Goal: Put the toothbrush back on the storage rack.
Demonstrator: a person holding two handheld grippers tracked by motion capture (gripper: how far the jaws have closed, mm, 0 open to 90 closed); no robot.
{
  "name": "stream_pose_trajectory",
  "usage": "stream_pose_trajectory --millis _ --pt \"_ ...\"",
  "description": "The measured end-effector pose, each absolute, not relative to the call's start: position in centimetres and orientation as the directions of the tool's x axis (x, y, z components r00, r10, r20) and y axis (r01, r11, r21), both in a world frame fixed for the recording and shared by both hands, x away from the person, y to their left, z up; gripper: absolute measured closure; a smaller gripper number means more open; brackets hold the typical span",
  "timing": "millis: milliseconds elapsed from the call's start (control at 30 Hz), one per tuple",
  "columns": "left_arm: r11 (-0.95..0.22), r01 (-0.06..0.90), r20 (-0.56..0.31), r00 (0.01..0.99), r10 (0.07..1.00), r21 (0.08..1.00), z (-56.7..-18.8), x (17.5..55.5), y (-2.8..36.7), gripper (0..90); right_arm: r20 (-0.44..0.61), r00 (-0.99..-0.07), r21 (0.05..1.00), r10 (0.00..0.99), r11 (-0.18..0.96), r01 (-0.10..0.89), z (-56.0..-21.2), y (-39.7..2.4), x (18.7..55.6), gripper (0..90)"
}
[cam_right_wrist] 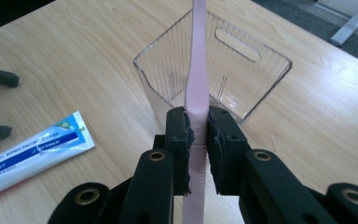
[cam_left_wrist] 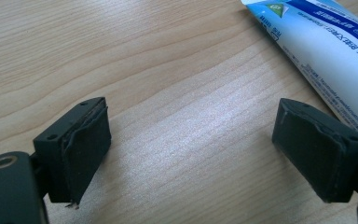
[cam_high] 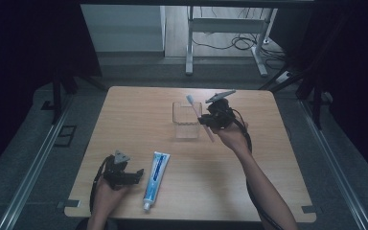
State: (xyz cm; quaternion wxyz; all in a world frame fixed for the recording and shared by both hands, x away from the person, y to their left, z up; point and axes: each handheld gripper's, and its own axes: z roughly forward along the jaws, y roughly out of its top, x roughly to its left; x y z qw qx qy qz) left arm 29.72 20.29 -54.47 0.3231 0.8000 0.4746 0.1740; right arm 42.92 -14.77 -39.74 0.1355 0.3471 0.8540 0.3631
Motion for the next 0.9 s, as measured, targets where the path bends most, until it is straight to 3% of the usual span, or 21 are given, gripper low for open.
stream_pose_trajectory --millis 900 --pt "-0.342 0.647 -0.027 0.49 0.872 0.682 -54.5 29.7 20.3 11.4 0.036 -0.73 0.809 0.683 0.409 0.422 -38.4 -13.2 45.6 78.3"
